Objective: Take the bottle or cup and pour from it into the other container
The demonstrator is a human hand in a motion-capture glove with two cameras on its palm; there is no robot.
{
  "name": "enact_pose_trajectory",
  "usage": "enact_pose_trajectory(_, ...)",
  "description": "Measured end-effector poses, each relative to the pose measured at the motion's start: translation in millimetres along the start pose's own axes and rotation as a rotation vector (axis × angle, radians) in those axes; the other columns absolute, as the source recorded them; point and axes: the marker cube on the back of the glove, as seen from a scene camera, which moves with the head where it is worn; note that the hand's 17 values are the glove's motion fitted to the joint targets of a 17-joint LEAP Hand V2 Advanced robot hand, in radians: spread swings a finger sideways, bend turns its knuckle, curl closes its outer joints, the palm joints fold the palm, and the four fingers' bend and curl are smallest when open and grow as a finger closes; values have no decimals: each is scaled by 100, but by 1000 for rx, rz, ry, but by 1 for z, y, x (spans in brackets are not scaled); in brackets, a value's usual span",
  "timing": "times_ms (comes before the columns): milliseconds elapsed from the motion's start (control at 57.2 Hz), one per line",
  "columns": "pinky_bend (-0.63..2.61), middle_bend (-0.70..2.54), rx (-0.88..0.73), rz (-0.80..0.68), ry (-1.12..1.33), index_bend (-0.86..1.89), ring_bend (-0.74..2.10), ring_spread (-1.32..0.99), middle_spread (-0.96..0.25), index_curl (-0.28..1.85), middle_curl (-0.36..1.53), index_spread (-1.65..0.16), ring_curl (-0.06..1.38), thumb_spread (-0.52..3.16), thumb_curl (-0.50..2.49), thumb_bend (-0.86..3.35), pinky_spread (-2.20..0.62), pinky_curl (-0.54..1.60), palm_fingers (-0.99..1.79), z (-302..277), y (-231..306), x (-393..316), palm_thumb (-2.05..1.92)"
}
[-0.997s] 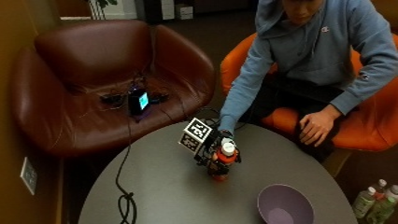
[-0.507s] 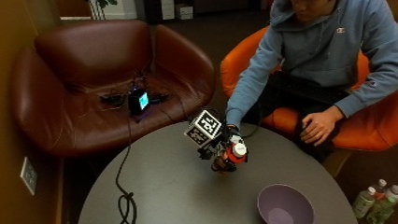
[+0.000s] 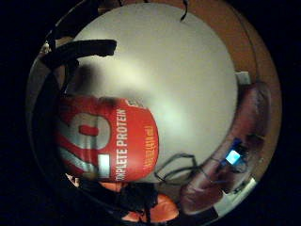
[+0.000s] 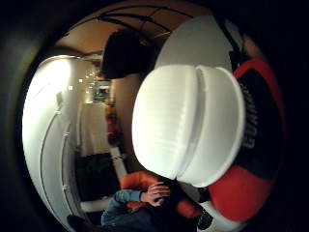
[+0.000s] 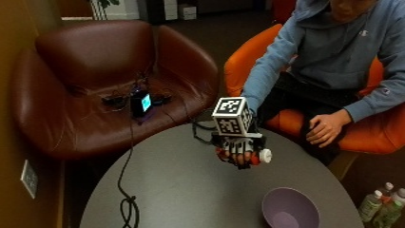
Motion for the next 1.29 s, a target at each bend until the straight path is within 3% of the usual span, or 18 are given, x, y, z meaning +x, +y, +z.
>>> enact_pose_trajectory(297,35,35,-19,28,627,13,47,-23,-12,34,51,-24,46,11,71,-4,-32,38,116,-35,-51,-76,105)
enact_pose_trajectory(630,36,35,-160,-16,1326,13,46,-23,-12,35,51,-23,46,11,72,-4,-32,39,116,13,-61,-158,103)
enact_pose_trajectory(875,39,35,-170,-5,1342,13,47,-24,-13,34,51,-25,46,13,72,-4,-34,38,118,34,-64,-153,101)
enact_pose_trajectory(1294,40,36,-144,31,1208,13,47,-25,-13,34,51,-25,46,14,72,-4,-34,38,117,11,-43,-137,100)
